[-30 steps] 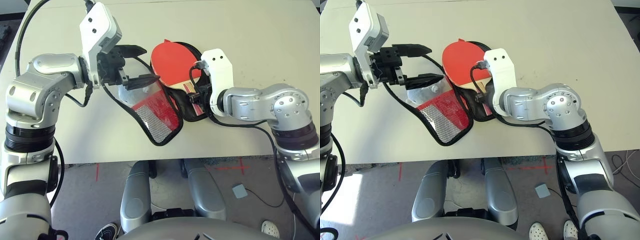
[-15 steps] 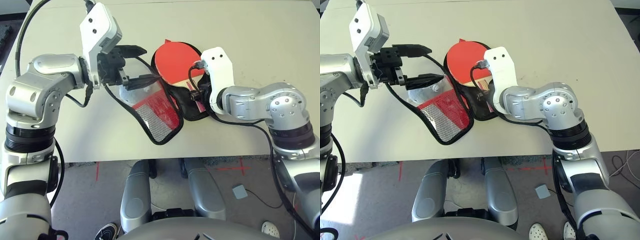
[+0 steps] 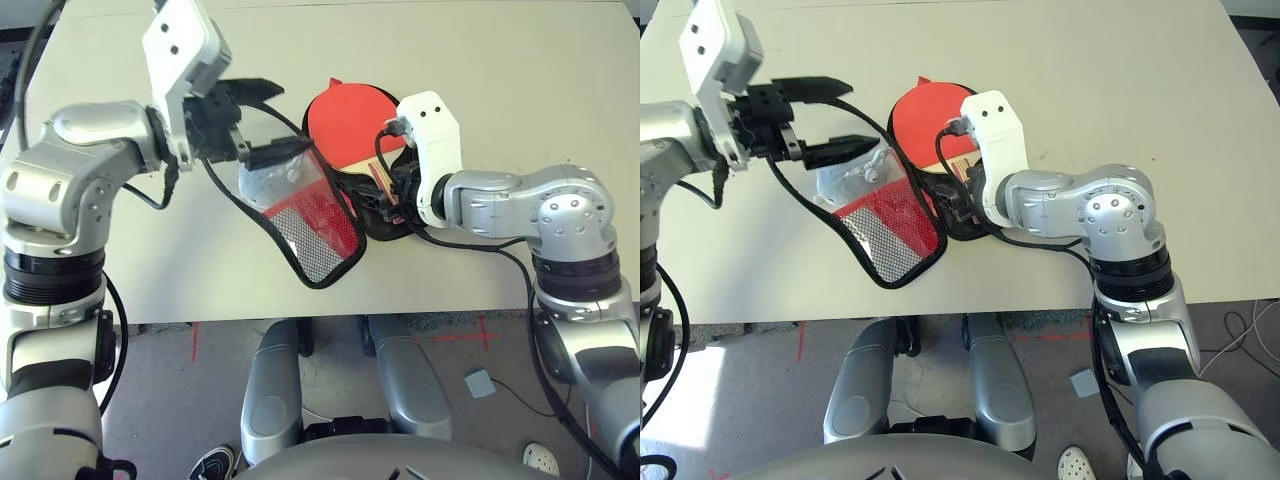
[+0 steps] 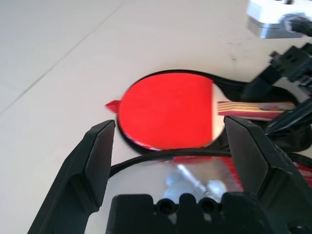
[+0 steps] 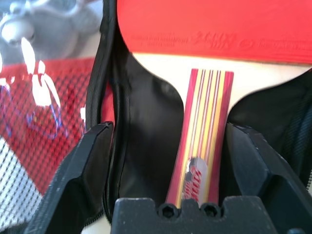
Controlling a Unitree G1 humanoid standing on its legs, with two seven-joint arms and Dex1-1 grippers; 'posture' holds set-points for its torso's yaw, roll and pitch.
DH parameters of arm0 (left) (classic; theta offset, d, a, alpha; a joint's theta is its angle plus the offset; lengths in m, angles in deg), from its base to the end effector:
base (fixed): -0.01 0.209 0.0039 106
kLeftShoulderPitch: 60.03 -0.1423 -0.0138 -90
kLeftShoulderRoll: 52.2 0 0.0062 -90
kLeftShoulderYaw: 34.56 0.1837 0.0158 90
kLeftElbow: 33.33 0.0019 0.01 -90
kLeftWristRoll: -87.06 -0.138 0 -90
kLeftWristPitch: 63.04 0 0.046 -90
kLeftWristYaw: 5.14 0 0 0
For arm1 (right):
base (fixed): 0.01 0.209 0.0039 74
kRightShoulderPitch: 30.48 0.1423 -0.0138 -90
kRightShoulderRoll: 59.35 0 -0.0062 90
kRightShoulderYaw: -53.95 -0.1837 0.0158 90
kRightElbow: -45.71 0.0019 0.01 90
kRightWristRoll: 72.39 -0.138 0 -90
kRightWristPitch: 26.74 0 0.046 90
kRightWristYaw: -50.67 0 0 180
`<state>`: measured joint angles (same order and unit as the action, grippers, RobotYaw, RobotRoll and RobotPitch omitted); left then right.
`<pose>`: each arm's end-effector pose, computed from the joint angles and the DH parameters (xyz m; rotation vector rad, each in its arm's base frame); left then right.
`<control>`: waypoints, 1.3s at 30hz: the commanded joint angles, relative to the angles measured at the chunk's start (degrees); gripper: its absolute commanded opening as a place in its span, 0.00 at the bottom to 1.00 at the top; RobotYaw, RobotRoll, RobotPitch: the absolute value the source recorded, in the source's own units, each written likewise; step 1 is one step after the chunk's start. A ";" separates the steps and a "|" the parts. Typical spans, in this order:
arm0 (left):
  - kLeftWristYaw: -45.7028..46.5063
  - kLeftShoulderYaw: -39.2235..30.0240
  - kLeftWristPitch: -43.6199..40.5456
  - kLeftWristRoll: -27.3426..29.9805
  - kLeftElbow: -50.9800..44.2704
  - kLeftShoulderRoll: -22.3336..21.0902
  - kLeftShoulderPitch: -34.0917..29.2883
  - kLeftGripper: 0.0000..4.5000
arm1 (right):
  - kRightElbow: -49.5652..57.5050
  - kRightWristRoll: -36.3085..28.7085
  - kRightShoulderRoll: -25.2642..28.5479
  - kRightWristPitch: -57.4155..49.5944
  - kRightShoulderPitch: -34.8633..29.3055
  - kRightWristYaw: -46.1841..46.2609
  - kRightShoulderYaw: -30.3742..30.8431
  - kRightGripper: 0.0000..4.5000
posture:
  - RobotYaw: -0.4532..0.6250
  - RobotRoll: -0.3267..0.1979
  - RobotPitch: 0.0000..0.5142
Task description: Store the ping-pong paddle in its case and zip it.
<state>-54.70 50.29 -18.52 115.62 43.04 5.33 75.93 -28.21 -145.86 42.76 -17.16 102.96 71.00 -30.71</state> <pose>0.2528 0.2312 0.3012 0.4539 -0.0873 -0.8608 0.2462 -0.1302 0.2185 -0.0776 0.5531 0.6667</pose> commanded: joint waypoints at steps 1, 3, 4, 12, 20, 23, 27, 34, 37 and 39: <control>2.36 -3.15 0.80 -2.76 2.71 -3.27 0.42 1.00 | 2.95 1.05 3.88 -0.84 -1.13 -8.91 -1.57 0.99 | 0.43 0.62 0.61; 3.49 -4.28 1.31 -3.89 4.21 -4.76 0.25 1.00 | 3.19 2.33 7.10 -0.20 -1.54 -14.75 -1.82 0.99 | 0.43 0.62 0.61; 4.00 -5.03 1.68 -4.59 5.31 -5.70 -0.12 1.00 | 3.47 3.68 8.97 0.88 -1.89 -18.18 -1.79 0.99 | 0.45 0.62 0.61; 8.10 -5.40 4.81 -11.61 12.27 -10.03 -4.42 1.00 | -1.79 14.65 20.93 12.57 -5.02 -44.14 -3.98 0.99 | 0.46 0.62 0.59; 7.07 -2.45 6.58 -15.58 13.88 -10.02 -12.08 1.00 | -8.04 22.57 20.95 20.52 -8.21 -53.64 -7.37 0.99 | 0.45 0.62 0.57; 5.00 -1.52 4.87 -13.49 10.36 -8.77 -14.43 1.00 | -9.16 25.62 19.68 25.40 -9.83 -54.34 -9.72 0.99 | 0.44 0.62 0.57; -2.62 -0.63 -0.02 -3.57 0.46 -6.60 -13.59 1.00 | -12.19 27.31 17.98 29.89 -11.33 -56.32 -13.90 0.99 | 0.43 0.62 0.57; -1.88 4.26 -7.51 4.93 -7.22 2.21 -7.55 1.00 | -21.03 29.93 18.27 31.08 -10.22 -60.27 -17.12 0.99 | 0.40 0.62 0.57; 2.18 5.23 -8.79 6.61 -7.88 9.72 -6.71 1.00 | -25.29 30.96 18.96 30.36 -9.13 -61.19 -17.90 0.99 | 0.38 0.62 0.57; 5.26 6.70 -8.53 5.84 -8.17 14.03 -6.90 1.00 | -27.23 30.34 19.38 28.99 -8.58 -62.60 -18.70 0.99 | 0.38 0.62 0.57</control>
<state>-51.26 55.89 -26.52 121.22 36.66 18.66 69.39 -54.33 -115.50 61.21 12.83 94.20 9.62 -48.03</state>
